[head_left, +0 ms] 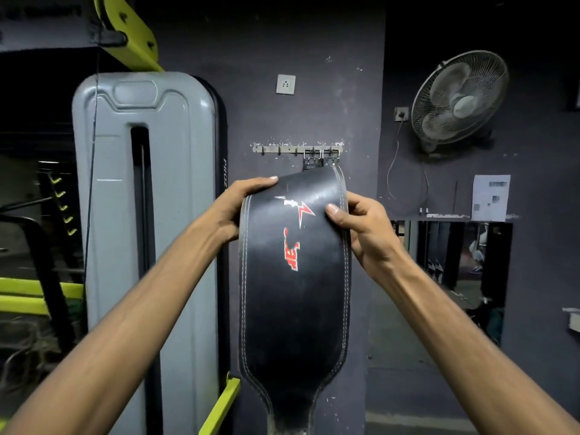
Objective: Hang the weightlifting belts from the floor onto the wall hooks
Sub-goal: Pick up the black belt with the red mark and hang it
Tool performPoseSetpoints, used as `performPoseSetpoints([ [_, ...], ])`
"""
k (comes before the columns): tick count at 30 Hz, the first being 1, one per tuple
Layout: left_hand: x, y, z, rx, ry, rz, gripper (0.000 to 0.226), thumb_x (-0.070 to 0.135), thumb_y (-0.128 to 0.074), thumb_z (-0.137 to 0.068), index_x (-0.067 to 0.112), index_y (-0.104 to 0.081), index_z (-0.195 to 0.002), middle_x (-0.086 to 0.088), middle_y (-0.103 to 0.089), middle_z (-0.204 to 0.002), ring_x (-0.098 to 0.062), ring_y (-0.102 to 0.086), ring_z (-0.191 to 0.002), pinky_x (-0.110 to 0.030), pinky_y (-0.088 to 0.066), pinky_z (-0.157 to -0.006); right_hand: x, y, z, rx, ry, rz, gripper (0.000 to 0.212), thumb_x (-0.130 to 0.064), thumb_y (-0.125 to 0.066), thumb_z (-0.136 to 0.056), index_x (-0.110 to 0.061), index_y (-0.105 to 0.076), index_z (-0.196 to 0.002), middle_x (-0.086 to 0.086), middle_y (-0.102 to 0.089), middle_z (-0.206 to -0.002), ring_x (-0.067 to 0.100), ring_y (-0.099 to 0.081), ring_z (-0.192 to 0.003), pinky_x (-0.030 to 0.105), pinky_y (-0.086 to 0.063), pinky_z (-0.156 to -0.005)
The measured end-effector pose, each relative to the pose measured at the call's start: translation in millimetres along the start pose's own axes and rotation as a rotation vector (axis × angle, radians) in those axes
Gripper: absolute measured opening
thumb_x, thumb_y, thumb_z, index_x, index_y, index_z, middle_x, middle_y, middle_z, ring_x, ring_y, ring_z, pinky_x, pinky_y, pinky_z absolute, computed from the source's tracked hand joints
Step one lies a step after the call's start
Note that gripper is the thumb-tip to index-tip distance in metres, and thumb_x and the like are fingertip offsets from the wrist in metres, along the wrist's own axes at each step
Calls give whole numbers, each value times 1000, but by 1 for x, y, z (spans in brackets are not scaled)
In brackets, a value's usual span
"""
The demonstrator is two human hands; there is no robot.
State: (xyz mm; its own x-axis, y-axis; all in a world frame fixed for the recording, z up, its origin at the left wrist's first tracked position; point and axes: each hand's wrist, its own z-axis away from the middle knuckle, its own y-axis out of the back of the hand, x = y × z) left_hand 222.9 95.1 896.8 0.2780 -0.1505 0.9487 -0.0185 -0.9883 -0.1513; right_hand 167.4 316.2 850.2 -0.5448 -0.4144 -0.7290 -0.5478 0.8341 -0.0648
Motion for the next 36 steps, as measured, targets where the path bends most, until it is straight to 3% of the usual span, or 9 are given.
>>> performPoseSetpoints([
  [3, -1, -7, -7, -1, -65, 42, 11, 16, -72, -83, 9, -72, -91, -8, -72, -85, -22, -71, -73, -35, -60, -77, 0, 16, 6, -60, -46, 0, 24, -9, -70, -80, 0, -76, -101, 14, -75, -96, 24, -71, -85, 32, -57, -78],
  [6, -6, -15, -8, -15, -256, -108, 26, 13, -76, -75, 8, -64, -97, -8, -68, -85, -20, -68, -75, -33, -59, -75, -12, 21, -2, 35, -191, -10, 16, -30, -76, -80, -18, -71, -70, 3, -62, -69, 14, -53, -55, 27, -40, -54],
  [11, -21, -23, 15, -88, -398, -292, 34, 3, -78, -76, 7, -68, -108, -11, -77, -102, -24, -74, -92, -36, -61, -85, -34, 16, -32, 30, -291, -143, 34, -39, -73, -84, -13, -74, -105, 14, -73, -103, 30, -68, -93, 44, -50, -97],
  [15, -30, -14, 19, -68, -285, -284, 38, 16, -75, -78, 6, -69, -114, -13, -76, -111, -23, -74, -97, -34, -60, -89, -30, 10, -40, 59, -284, -79, 29, -20, -75, -70, -12, -73, -98, 12, -71, -98, 29, -67, -87, 39, -54, -85],
  [19, -19, -13, 9, -70, -47, -11, 30, 31, -67, -89, 7, -75, -104, -12, -77, -100, -21, -75, -84, -33, -60, -86, -6, 1, -21, 4, -52, 87, 37, -10, -71, -74, 9, -69, -105, 17, -71, -96, 28, -65, -87, 34, -51, -77],
  [23, -13, -14, -6, -87, 61, 80, 35, 23, -69, -85, 2, -69, -114, -15, -72, -106, -26, -71, -92, -38, -54, -95, 5, 1, -2, -62, 11, 144, 33, -9, -70, -75, 5, -70, -104, 12, -73, -91, 21, -68, -82, 27, -54, -72],
  [26, -22, -17, -12, -98, 12, -19, 44, 20, -74, -80, 0, -65, -118, -19, -67, -104, -29, -65, -92, -39, -55, -89, -1, 2, 0, -22, -130, 146, 10, -23, -71, -79, -14, -71, -76, 2, -66, -71, 13, -61, -62, 22, -44, -53],
  [30, -41, -17, -9, -102, -237, -146, 38, 11, -73, -76, 1, -66, -112, -16, -70, -97, -25, -67, -84, -35, -55, -80, -9, 9, -26, 7, -450, 149, 41, -58, -59, -90, -17, -59, -85, -3, -42, -61, 11, -33, -44, 24, -23, -43],
  [36, -63, -8, -2, -133, -271, -216, 22, 13, -76, -82, 9, -61, -98, -1, -66, -77, -7, -63, -61, -15, -52, -56, 10, -6, -44, 151, -383, -79, 15, -15, -64, -96, -13, -60, -82, -3, -52, -54, 7, -42, -39, 18, -31, -36],
])
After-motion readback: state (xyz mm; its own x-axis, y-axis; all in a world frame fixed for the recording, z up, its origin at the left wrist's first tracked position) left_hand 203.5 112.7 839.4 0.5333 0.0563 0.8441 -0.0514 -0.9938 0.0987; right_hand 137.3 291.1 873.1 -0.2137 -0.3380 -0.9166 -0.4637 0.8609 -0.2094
